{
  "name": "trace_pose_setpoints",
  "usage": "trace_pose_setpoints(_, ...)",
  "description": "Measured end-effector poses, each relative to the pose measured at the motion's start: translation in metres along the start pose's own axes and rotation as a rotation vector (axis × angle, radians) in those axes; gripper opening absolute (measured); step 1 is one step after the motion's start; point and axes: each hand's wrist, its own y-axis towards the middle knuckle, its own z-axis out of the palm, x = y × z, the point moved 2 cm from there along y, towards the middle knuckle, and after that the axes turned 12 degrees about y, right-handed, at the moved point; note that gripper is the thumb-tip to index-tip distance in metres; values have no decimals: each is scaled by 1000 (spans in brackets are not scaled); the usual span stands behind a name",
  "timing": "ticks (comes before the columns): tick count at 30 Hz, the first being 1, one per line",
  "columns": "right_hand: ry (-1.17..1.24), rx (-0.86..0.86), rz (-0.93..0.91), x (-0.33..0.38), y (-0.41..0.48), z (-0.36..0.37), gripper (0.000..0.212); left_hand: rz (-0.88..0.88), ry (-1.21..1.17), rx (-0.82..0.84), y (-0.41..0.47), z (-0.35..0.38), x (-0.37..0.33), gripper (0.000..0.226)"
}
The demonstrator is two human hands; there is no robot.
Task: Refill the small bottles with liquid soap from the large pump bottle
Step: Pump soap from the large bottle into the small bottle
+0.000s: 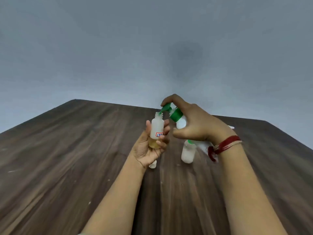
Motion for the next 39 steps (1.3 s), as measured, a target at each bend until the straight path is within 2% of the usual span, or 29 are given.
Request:
trace_pose_setpoints(2, 1, 0, 15, 0, 0, -1, 55, 16, 78, -103, -2, -4, 0, 55)
trace_pose_setpoints(6, -16, 3, 30, -1, 0, -2, 56, 35, 106, -156, -1, -3, 0, 57)
trace_pose_setpoints(13, -54, 22, 49, 0, -1, -2, 72, 32, 76, -111, -1, 0, 0, 55)
trace_pose_setpoints(18, -45, 21, 35, 1, -1, -2, 65, 21, 77, -84, -2, 0, 1, 54)
trace_pose_setpoints(23, -21, 22, 19, -1, -1, -3, 58, 30, 151, -153, -3, 2, 3, 59)
trace_pose_setpoints(32, -7, 20, 27, 1, -1, -1, 71, 33, 79, -104, -2, 3, 1, 55)
trace_pose_setpoints(39, 20, 28, 36, -2, -2, -2, 60, 29, 126, -134, -3, 4, 3, 57)
